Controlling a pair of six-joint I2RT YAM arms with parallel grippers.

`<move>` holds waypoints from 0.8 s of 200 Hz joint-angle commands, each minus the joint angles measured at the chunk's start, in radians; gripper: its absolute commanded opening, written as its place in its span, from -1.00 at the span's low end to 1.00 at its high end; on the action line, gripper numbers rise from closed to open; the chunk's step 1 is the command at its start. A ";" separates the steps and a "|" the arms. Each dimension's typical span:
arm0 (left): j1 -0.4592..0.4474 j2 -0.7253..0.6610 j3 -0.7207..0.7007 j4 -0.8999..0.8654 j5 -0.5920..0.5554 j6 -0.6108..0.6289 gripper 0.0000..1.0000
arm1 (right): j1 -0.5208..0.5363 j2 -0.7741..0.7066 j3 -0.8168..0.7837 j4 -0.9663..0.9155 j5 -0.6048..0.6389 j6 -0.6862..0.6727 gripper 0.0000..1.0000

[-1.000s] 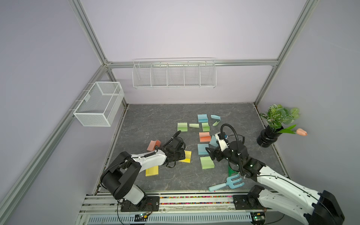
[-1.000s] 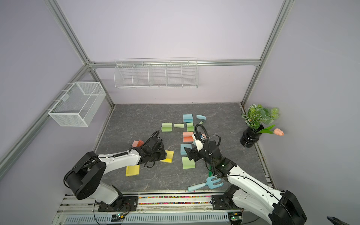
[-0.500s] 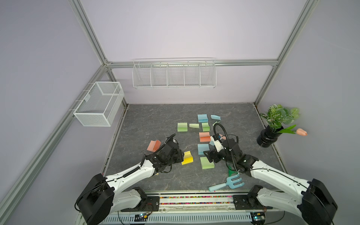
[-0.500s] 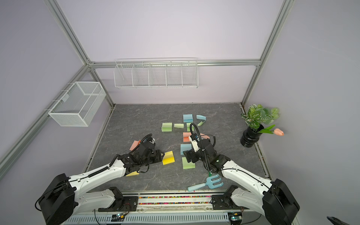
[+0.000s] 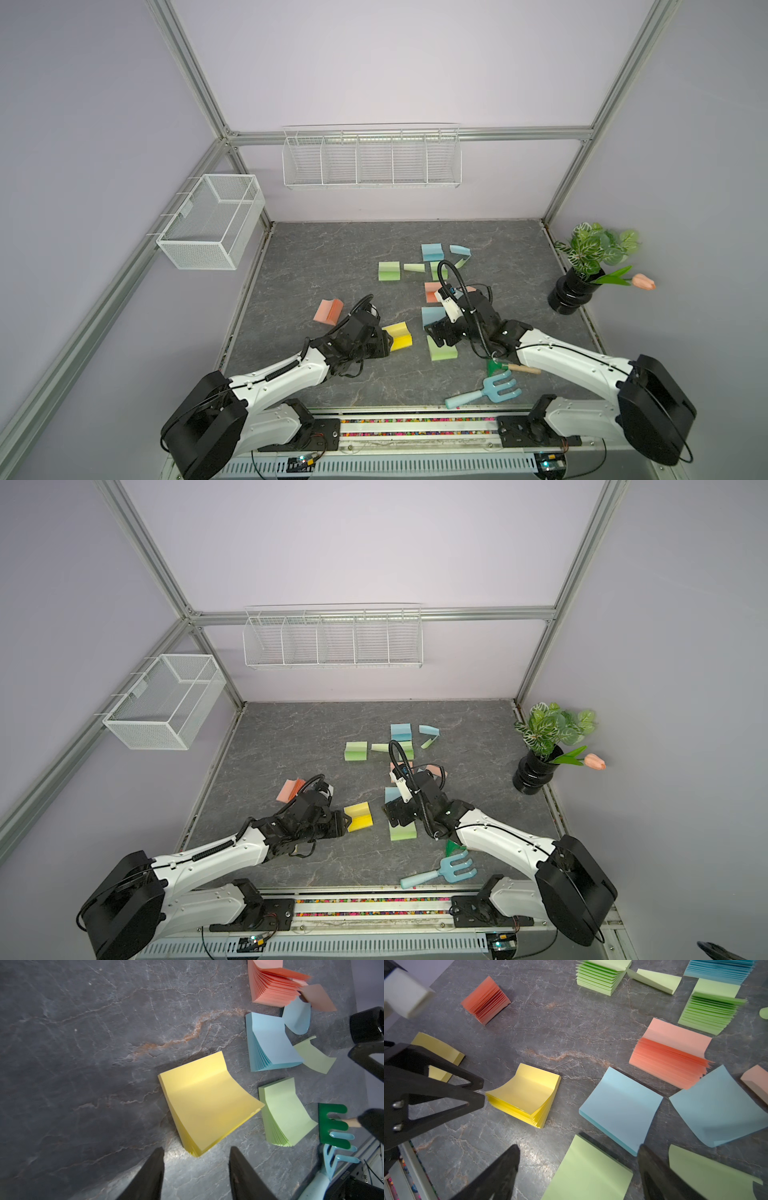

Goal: Tear off pages from different memo pads
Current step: Pick up the memo pad from the center of the board.

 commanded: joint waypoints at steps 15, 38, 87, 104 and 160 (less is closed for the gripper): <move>-0.002 0.047 0.040 -0.013 -0.045 0.018 0.02 | 0.019 0.023 0.034 -0.025 -0.002 0.005 0.78; -0.001 0.067 0.048 -0.015 -0.060 0.019 0.03 | 0.026 0.037 0.044 -0.034 0.001 -0.002 0.78; -0.001 0.097 0.058 -0.003 -0.068 0.016 0.02 | 0.041 0.066 0.068 -0.052 0.003 -0.013 0.78; -0.001 0.109 0.065 -0.006 -0.074 0.016 0.02 | 0.047 0.082 0.082 -0.053 -0.001 -0.012 0.78; -0.002 0.120 0.069 -0.003 -0.081 0.022 0.01 | 0.062 0.189 0.163 -0.072 0.002 -0.015 0.78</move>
